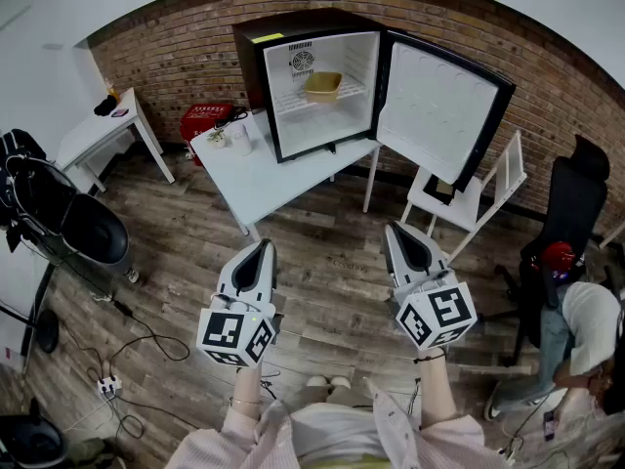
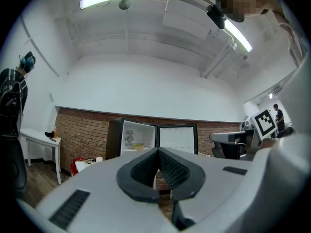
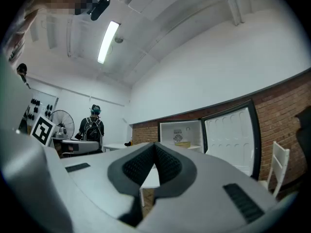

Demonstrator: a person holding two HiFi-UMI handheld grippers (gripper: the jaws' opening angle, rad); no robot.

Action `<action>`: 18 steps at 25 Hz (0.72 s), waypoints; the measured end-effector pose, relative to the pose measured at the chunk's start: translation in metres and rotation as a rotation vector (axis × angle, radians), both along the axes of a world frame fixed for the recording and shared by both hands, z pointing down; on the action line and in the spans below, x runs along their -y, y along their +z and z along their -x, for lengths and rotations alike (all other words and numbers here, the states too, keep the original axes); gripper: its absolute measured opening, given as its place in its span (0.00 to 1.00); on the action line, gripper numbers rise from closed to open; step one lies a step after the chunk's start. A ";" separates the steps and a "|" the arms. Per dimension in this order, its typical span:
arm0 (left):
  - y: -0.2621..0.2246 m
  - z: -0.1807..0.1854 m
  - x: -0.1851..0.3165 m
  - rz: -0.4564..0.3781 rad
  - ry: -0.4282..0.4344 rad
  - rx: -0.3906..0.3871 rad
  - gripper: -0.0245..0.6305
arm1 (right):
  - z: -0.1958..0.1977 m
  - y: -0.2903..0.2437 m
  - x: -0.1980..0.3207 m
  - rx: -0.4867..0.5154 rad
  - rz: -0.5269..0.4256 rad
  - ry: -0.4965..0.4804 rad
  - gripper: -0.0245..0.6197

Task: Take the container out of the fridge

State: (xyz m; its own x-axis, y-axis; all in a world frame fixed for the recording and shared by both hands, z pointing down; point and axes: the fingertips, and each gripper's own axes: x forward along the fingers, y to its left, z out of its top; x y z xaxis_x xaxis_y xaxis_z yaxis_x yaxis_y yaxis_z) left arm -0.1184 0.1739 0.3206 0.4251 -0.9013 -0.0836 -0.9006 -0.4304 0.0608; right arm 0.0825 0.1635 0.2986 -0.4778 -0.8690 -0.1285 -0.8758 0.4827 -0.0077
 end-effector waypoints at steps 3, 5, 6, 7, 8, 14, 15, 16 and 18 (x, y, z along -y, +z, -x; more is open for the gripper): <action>0.002 -0.005 -0.002 0.004 -0.003 0.002 0.03 | -0.004 0.004 -0.001 0.000 0.006 -0.004 0.04; 0.004 -0.007 -0.005 0.009 -0.008 0.002 0.03 | -0.008 0.006 -0.002 -0.001 0.009 0.001 0.04; 0.005 -0.007 -0.006 0.012 -0.012 0.001 0.03 | -0.009 0.006 -0.002 0.000 0.008 0.004 0.04; 0.006 -0.008 -0.007 0.015 -0.016 -0.001 0.03 | -0.011 0.007 -0.002 0.002 0.008 0.004 0.04; 0.006 -0.008 -0.007 0.018 -0.020 -0.003 0.03 | -0.013 0.008 -0.001 0.005 0.010 0.003 0.04; 0.010 -0.022 -0.008 0.016 -0.029 -0.006 0.03 | -0.027 0.022 0.005 -0.001 0.029 0.000 0.04; 0.011 -0.025 -0.008 0.016 -0.030 -0.007 0.03 | -0.028 0.023 0.005 0.003 0.033 -0.005 0.05; 0.011 -0.026 -0.009 0.018 -0.030 -0.008 0.03 | -0.028 0.024 0.005 0.006 0.037 -0.008 0.05; 0.012 -0.030 -0.010 0.022 -0.031 -0.009 0.03 | -0.031 0.026 0.005 0.004 0.040 -0.007 0.05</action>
State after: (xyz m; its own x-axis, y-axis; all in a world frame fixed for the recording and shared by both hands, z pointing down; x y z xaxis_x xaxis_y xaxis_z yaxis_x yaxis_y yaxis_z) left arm -0.0888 0.1842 0.3324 0.3960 -0.9158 -0.0674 -0.9130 -0.4006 0.0779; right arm 0.1134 0.1589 0.3245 -0.4833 -0.8702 -0.0954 -0.8724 0.4879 -0.0304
